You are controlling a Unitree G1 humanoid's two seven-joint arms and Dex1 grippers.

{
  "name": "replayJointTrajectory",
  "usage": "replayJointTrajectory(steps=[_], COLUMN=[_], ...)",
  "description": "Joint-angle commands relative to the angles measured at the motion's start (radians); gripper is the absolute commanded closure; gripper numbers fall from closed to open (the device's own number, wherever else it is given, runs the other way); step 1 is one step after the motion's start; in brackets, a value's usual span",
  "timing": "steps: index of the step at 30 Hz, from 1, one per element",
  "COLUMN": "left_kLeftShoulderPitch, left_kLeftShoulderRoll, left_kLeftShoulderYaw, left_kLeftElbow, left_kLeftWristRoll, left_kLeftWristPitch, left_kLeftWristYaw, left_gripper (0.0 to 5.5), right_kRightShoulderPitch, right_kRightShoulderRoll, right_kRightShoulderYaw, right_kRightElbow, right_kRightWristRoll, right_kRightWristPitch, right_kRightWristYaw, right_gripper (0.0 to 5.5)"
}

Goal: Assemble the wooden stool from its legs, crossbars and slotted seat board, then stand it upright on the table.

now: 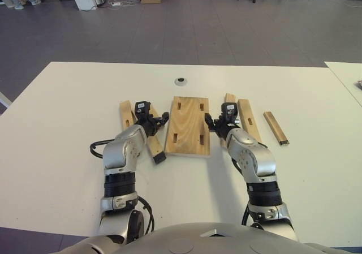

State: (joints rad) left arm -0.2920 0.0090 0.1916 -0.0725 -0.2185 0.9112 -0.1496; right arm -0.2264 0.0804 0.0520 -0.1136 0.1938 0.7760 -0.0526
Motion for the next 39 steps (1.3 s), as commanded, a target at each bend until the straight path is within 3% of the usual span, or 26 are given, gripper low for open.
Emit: replayJointTrajectory(steps=[1,7,14,20,22,27,32,39], left_kLeftShoulderPitch=[0.000,0.001,-0.055,-0.239,-0.329,-0.535,-0.708,-0.815], left_kLeftShoulderRoll=[0.017,0.069,0.126,0.126,0.132,0.183,0.230,0.260], left_kLeftShoulderYaw=[-0.007,-0.018,0.002,0.135,0.164,0.145,0.135,0.287], left_kLeftElbow=[0.029,0.122,0.265,0.276,0.313,0.580,0.812,1.150], left_kLeftWristRoll=[-0.007,0.003,-0.027,-0.099,-0.085,-0.038,-0.040,-0.070], left_kLeftWristPitch=[-0.005,-0.046,-0.066,0.143,0.228,0.445,0.428,0.412], left_kLeftWristYaw=[0.004,-0.013,-0.042,0.094,0.164,0.218,0.151,0.226], left_gripper=[2.13,3.18,3.18,2.22,2.22,2.22,2.22,2.22], right_kRightShoulderPitch=[-0.020,-0.027,-0.027,-0.014,-0.009,-0.013,-0.001,0.004], right_kRightShoulderRoll=[0.035,0.033,0.036,0.043,0.049,0.059,0.070,0.088], right_kRightShoulderYaw=[-0.004,-0.003,0.005,0.005,0.002,0.002,0.006,0.005], right_kRightElbow=[0.015,0.025,0.033,0.030,0.029,0.040,0.045,0.059], right_kRightWristRoll=[0.003,0.003,0.002,0.000,0.001,0.006,0.009,0.017], right_kRightWristPitch=[-0.011,-0.018,-0.026,-0.034,-0.037,-0.049,-0.060,-0.085], right_kRightWristYaw=[-0.006,-0.003,-0.001,-0.013,-0.021,-0.038,-0.049,-0.075], right_gripper=[1.92,1.92,1.92,1.92,1.92,1.92,1.92,1.92])
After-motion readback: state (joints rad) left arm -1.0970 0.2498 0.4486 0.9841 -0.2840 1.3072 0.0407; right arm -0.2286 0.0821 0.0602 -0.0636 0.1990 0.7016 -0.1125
